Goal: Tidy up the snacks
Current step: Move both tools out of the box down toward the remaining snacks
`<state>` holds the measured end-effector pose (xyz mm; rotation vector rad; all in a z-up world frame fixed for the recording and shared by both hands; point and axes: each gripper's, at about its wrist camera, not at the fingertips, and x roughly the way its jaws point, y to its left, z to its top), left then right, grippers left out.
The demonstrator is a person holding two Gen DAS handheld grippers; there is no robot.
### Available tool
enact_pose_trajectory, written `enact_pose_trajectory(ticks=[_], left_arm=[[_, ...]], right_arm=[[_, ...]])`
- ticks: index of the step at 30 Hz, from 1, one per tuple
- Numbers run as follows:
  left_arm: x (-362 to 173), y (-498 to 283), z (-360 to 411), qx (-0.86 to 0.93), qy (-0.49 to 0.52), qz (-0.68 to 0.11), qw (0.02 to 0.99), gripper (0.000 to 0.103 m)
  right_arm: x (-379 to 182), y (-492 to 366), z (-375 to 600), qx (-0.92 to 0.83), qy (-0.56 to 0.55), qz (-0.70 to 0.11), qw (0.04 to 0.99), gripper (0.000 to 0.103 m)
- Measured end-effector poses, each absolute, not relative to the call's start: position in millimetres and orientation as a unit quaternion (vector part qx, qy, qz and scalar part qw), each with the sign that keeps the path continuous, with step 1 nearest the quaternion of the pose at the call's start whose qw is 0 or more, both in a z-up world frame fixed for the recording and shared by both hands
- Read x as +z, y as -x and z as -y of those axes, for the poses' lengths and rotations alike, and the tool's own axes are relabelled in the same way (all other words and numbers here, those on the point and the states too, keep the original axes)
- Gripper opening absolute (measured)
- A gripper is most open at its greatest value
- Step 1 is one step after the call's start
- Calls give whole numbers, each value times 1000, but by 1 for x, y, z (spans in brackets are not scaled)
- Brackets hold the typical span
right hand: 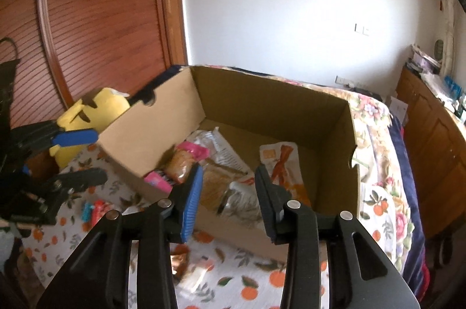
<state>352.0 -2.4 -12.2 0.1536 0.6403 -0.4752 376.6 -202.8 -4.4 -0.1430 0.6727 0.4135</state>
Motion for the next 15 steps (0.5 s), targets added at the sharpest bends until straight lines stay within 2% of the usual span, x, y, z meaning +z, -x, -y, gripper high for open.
enact_pose_trajectory(ticks=[7,13,15], left_arm=[[-16,-332,-11,-235,-72,-309,919,64],[-36,-315,-12,-241,-85,-318,913,64],[-46,-312,-10,-244,-96,-324,909,64]], right_arm=[[-18,-339,200,210,68,-338,915,41],[-44,-321,198,205,67,-357,909,47],[-54,-321,199,202,60,-366,906,52]])
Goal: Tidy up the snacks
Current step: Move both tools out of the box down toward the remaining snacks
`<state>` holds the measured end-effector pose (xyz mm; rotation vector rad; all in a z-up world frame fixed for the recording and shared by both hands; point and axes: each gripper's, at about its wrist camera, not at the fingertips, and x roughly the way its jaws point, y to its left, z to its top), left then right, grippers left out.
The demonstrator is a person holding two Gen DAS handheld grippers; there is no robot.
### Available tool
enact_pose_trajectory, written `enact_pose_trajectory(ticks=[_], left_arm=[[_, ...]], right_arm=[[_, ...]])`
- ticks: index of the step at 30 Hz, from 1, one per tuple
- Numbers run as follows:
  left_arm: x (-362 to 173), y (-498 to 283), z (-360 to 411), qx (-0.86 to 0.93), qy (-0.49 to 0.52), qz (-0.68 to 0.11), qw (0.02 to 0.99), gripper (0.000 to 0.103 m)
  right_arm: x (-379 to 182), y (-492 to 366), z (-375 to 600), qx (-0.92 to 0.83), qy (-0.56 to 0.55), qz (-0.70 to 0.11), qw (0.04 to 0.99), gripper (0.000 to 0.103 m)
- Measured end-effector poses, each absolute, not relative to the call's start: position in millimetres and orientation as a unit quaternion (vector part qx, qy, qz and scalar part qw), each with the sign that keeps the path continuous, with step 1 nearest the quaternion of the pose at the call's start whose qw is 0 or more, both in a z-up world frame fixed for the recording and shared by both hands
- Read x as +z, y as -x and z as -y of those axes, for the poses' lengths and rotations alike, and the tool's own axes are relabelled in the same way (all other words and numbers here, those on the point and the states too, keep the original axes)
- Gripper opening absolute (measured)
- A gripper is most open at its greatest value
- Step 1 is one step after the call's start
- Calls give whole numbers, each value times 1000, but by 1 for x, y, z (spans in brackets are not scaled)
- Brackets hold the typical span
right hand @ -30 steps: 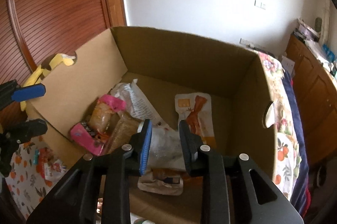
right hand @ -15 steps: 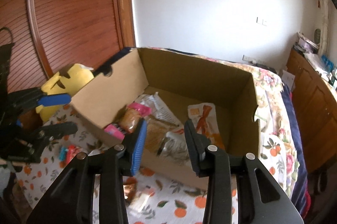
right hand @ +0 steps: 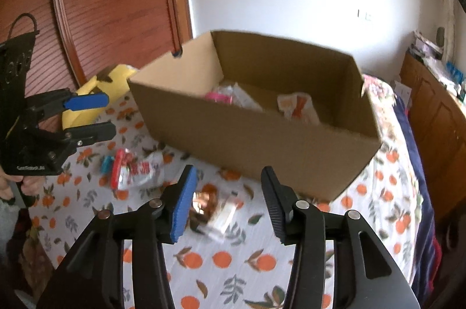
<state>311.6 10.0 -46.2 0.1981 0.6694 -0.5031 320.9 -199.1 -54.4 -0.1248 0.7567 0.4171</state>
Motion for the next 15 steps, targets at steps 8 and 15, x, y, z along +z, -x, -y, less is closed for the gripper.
enact_pose_trajectory(ticks=[8,15], left_arm=[[-90,-313,-1,-263,-102,-369,885,64],[-114,-321,4,-264,-110,-392,874,64]], right_arm=[[-101,-328,199,192,36,-409,891,52],[-128,-343,204,187,5,-434,881,49]])
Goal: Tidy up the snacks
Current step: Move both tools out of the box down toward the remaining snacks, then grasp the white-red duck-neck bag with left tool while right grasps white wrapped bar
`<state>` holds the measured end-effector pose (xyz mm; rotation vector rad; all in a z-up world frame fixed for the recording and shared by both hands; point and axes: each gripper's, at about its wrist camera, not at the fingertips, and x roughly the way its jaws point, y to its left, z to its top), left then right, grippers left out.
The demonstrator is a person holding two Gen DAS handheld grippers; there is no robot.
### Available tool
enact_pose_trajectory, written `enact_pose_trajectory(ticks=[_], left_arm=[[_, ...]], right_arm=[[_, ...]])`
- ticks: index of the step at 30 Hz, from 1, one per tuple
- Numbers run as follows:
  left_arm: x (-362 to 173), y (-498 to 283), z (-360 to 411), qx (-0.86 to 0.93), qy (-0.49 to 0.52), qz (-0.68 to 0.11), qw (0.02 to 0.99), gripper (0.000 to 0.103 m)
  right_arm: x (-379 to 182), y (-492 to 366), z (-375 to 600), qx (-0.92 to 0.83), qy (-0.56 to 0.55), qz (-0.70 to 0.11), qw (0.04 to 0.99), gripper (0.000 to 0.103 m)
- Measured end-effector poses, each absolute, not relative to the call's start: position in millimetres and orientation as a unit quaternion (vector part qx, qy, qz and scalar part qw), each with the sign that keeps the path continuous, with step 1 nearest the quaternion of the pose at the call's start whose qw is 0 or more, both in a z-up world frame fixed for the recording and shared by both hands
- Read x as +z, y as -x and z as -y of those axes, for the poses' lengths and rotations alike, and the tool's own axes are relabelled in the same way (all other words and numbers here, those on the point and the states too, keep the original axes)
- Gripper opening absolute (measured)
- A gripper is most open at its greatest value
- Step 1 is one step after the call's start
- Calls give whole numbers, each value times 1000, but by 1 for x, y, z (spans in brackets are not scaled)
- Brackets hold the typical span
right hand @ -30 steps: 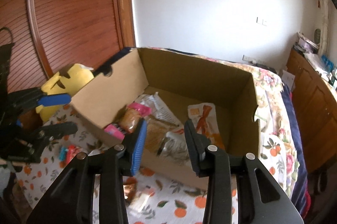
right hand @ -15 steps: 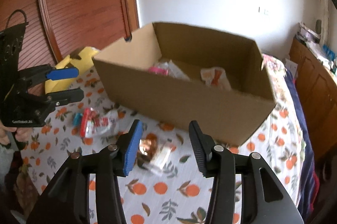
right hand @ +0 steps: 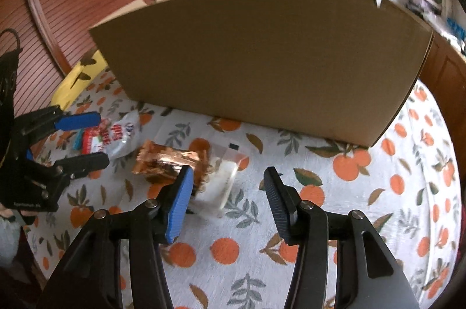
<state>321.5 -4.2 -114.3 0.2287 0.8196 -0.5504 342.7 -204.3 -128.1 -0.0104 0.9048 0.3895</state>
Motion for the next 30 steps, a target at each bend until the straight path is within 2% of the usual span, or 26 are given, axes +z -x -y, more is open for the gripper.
enact_pose_trajectory(ticks=[30], left_arm=[[-131,-352,18,-235,-128,-418,868,64]], right_arm=[[-136,-346,189,160,68,-422,890,48]])
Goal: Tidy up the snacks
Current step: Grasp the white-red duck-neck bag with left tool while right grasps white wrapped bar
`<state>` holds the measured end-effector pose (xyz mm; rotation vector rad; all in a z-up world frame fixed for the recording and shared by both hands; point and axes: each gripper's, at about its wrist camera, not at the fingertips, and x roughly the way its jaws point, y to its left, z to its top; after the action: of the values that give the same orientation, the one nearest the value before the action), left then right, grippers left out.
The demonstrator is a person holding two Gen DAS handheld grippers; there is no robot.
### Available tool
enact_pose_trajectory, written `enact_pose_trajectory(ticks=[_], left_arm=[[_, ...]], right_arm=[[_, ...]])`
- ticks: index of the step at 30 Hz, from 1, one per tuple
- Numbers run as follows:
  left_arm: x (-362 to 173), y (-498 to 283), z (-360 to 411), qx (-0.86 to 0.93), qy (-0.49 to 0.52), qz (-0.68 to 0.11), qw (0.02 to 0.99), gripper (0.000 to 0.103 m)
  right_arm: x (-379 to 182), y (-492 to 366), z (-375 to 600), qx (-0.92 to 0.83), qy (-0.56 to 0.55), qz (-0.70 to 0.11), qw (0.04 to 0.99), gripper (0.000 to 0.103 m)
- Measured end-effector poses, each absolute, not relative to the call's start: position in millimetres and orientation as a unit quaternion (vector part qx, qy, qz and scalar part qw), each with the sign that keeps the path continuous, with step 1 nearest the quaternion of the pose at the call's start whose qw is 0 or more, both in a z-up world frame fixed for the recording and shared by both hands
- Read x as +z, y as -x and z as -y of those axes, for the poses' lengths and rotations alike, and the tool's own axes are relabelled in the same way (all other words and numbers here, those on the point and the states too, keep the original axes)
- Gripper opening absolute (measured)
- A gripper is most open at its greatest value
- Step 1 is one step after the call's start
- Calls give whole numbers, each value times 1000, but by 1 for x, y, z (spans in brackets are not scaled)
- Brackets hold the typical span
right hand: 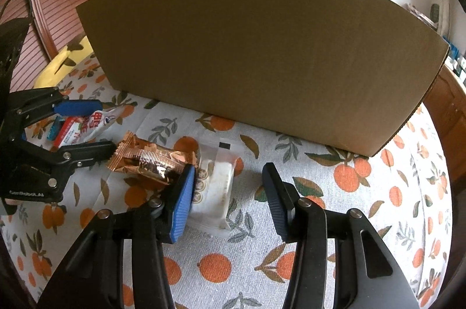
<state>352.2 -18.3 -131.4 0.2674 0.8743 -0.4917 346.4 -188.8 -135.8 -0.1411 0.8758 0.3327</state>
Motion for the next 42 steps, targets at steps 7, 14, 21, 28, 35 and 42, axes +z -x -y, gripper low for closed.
enact_pose_trajectory(ticks=[7,14,21,28,35,42], left_arm=[[-130,-345,21,-227,-143,-406,874,49],[-121,-328,22,-236,-152,-394,875,29],[-111,-319,17,-241,-134,-391,878,23],[-102,-310,14,-244,-123,-383,882,23],[-94,-302,14,-245,-118,-376,886,23],[-88,-294,16,-245,-113,-371,888,23]], right_arm=[[-136,-346,188,160,69,-421,890,48],[-136,-346,187,160,69,-421,890,48],[-136,-346,188,160,69,-420,890,48],[-136,-347,189,153,66,-418,893,38],[-135,-346,198,156,47,-418,894,19],[-127,-334,211,159,32,-415,895,19]])
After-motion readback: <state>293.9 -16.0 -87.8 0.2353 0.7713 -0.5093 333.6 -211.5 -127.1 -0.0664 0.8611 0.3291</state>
